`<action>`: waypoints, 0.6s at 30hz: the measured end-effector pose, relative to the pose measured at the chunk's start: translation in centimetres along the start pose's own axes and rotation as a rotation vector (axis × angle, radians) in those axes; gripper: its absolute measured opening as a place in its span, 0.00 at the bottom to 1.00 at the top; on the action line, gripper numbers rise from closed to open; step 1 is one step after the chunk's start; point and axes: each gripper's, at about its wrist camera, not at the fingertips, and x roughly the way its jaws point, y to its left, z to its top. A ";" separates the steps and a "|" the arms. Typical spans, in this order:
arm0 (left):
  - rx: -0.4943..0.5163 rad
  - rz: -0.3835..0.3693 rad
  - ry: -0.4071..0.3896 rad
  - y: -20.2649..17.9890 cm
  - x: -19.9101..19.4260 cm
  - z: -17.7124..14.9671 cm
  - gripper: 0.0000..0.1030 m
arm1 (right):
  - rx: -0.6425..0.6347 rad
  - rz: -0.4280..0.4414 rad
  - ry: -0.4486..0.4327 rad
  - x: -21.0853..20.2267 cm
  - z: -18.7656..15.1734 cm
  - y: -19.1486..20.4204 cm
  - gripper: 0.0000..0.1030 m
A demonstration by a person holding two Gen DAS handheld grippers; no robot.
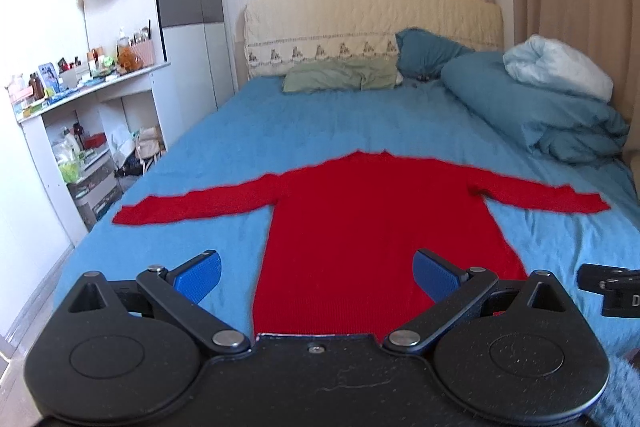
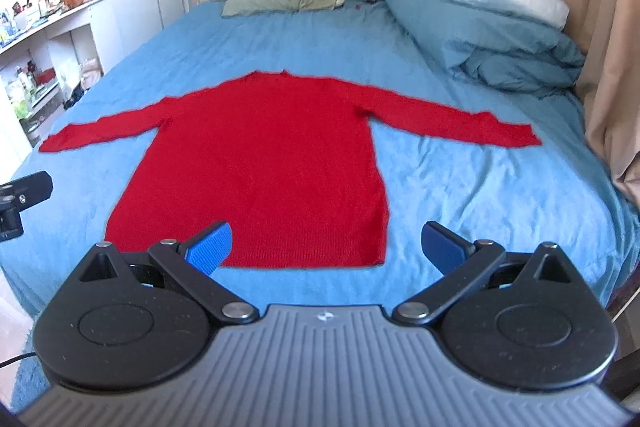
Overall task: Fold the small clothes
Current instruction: 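Grasp the sweater sleeve cuff with the right gripper and lift it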
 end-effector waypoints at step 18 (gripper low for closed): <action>-0.008 -0.263 -0.018 -6.2 17.0 12.6 1.00 | 0.204 -0.241 -0.090 10.0 10.9 -13.7 1.00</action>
